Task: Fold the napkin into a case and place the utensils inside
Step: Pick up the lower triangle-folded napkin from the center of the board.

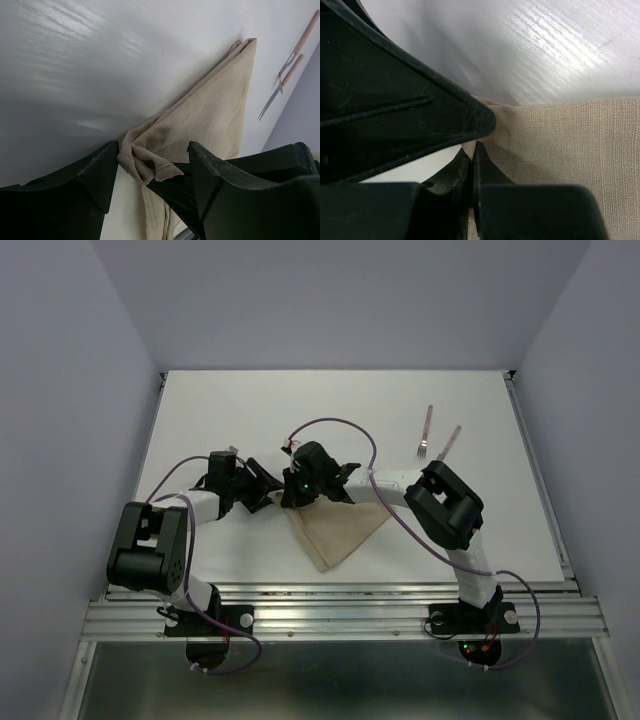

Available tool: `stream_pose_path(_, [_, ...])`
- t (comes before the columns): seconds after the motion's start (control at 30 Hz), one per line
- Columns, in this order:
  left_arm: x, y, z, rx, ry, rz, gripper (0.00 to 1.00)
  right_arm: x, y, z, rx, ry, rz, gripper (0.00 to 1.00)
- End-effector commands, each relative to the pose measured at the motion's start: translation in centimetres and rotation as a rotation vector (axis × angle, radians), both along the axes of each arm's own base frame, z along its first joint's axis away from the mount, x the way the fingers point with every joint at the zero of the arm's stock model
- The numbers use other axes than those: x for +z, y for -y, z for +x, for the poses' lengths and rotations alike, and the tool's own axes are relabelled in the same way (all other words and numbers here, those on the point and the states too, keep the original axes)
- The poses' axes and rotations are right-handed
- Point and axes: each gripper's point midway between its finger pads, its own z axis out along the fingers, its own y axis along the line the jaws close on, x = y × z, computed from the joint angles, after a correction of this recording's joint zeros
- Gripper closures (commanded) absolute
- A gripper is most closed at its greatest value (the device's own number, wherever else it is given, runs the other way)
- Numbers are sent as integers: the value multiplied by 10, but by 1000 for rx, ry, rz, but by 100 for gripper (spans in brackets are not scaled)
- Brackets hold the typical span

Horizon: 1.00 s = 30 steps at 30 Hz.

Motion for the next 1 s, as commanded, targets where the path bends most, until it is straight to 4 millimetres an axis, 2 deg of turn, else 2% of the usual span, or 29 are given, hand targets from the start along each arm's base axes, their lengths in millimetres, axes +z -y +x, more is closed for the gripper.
stream_pose_path(0.0, [10,12,1,-41,38,-45,33,32,-7,7,-2,47,76,99])
stream_pose_path(0.2, [11,16,-6,-50,33,-55,39,28,-3,14,-23,55,64,99])
stream_pose_path(0.37, [16,16,-11,-47,36,-66,58,25,-4,14,-19,54,59,99])
stream_pose_path(0.4, [15,15,-12,-43,35,-62,60,24,-3,14,-20,56,56,96])
stream_pose_path(0.43, [16,15,-12,-42,38,-62,66,24,-2,15,-25,59,51,93])
stream_pose_path(0.5, [17,14,-11,-41,40,-55,74,26,0,16,-31,67,48,82])
stream_pose_path(0.53, [16,14,-12,-42,32,-52,76,26,1,15,-32,68,47,79])
stream_pose_path(0.57, [15,14,-12,-41,26,-52,83,28,2,15,-28,74,44,76])
stream_pose_path(0.6, [16,14,-12,-39,22,-53,90,32,3,15,-27,81,46,65])
stream_pose_path(0.63, [14,14,-11,-38,16,-53,92,34,5,15,-28,89,39,60])
stream_pose_path(0.67, [13,14,-11,-36,11,-50,100,36,7,15,-23,102,34,56])
stream_pose_path(0.7, [14,14,-9,-33,10,-48,100,38,9,15,-27,109,31,47])
stream_pose_path(0.73, [9,13,-12,-32,-15,-42,100,47,13,16,-40,131,35,45])
stream_pose_path(0.8, [8,13,-10,-29,-25,-37,100,39,28,9,-50,120,-17,41])
stream_pose_path(0.83, [6,13,-11,-24,-43,-40,100,46,34,12,-74,144,-25,41])
stream_pose_path(0.9, [5,13,-11,-17,-52,-44,100,35,45,-1,-88,158,-84,39])
stream_pose_path(0.97, [5,13,-11,-11,-58,-48,100,39,53,-9,-96,185,-102,37])
